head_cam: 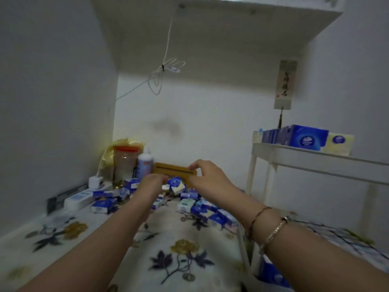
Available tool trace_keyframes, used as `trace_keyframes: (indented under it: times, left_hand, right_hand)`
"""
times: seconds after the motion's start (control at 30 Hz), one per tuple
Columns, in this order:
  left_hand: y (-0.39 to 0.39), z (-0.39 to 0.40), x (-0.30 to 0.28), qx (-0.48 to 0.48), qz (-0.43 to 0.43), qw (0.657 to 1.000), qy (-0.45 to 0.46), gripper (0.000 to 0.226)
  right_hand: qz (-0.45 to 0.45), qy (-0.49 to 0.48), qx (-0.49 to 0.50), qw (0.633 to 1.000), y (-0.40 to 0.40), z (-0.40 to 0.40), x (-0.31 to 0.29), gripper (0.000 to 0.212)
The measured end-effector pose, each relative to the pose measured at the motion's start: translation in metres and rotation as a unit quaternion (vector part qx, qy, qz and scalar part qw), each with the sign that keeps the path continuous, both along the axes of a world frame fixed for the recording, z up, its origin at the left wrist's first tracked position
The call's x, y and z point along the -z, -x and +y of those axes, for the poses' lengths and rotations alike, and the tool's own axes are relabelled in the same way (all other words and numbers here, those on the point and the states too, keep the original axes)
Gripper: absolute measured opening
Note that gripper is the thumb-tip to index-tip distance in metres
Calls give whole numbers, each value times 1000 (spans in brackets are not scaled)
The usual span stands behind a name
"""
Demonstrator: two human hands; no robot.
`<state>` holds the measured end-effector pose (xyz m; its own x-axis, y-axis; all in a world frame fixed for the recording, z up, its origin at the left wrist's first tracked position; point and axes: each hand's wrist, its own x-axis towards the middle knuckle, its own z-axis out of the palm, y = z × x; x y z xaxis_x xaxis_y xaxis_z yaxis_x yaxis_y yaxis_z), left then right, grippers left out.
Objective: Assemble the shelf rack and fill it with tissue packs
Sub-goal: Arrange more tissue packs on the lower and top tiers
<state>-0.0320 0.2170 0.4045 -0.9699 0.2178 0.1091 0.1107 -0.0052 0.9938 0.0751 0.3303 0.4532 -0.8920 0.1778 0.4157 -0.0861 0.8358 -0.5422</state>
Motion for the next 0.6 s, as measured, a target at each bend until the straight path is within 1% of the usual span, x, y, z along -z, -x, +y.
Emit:
trace_keyframes:
  times: [0.1, 0.13, 0.2, 0.23, 0.3, 0.37, 0.43, 0.47, 0.6]
  left_hand:
    - [26, 4, 29, -18, -27, 999, -12, 14]
    - [35, 9, 38, -23, -29, 999, -11, 12]
    - [48, 18, 56, -29, -22, 999, 3, 13]
    - [53, 23, 64, -31, -17, 999, 7, 15]
    - [63, 32, 82, -29, -13, 999, 12, 19]
    - [72, 39, 96, -26, -11, 999, 31, 22]
    - [81, 43, 105, -34, -12, 999, 41, 25]
    - [86, 45, 107, -32, -17, 999, 30, 25]
    - [107, 45, 112, -16, -44, 999, 5, 21]
  right_hand:
    - [-45, -11, 39, 998, 41, 11, 36, 31]
    - [-57, -15, 53, 997, 55, 16, 47, 27]
    - [-77, -20, 80, 994, 77, 28, 69, 19]
    - [-88, -21, 91, 992, 87, 34, 80, 20]
    - [-114, -23, 108, 987, 107, 45, 100, 32]
    - [-132, -45, 129, 982, 126, 55, 118, 46]
    - [-138, -73, 147, 977, 141, 63, 131, 59]
    - [-135, -80, 153, 976, 148, 66, 136, 64]
    - [-132, -168, 156, 964, 175, 70, 148, 69]
